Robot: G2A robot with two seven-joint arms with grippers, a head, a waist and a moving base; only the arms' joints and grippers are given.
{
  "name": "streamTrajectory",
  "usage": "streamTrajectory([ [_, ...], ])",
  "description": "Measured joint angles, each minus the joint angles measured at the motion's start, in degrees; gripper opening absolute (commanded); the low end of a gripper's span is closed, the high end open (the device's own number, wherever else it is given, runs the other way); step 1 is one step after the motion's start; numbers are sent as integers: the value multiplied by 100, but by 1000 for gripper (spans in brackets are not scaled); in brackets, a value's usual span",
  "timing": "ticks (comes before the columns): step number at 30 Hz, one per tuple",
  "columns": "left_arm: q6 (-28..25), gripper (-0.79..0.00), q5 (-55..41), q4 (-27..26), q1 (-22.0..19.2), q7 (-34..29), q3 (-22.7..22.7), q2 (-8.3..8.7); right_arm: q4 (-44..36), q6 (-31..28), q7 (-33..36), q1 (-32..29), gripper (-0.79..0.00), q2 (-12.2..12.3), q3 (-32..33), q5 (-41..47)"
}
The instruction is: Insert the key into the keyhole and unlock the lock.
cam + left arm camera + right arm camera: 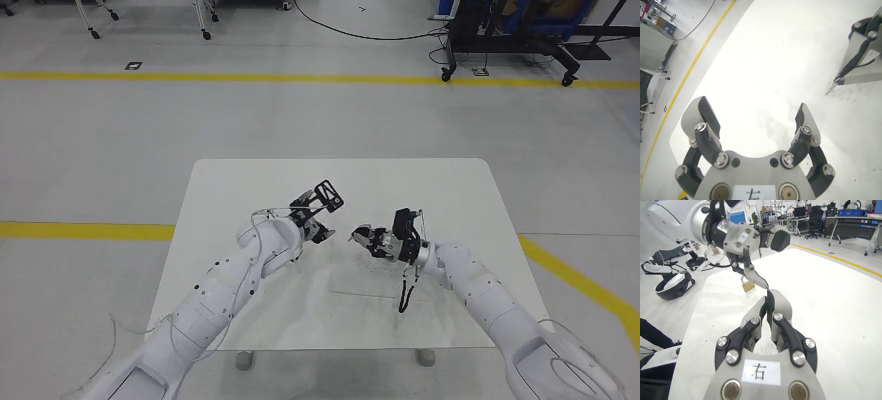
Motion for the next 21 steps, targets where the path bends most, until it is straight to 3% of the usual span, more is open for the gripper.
streamTrajectory([
  [3, 254, 0, -25, 342, -192, 189, 51, -98, 130, 0, -188, 53, -785, -44, -51, 52],
  [6, 341, 0, -213, 391, -190, 472, -210, -76, 102, 0, -206, 11, -785, -67, -48, 319],
  [11, 60, 0, -490, -82, 296, 955, -1072, 159, -148, 0, -200, -175, -785, -38, -21, 1018],
  [18, 110, 0, -496, -68, 318, 1028, -1054, 160, -140, 0, -200, -173, -785, -40, -24, 987],
  [21, -232, 0, -1167, 25, 608, 1819, -1425, 185, -502, 0, -172, -358, -785, -64, -47, 1413],
])
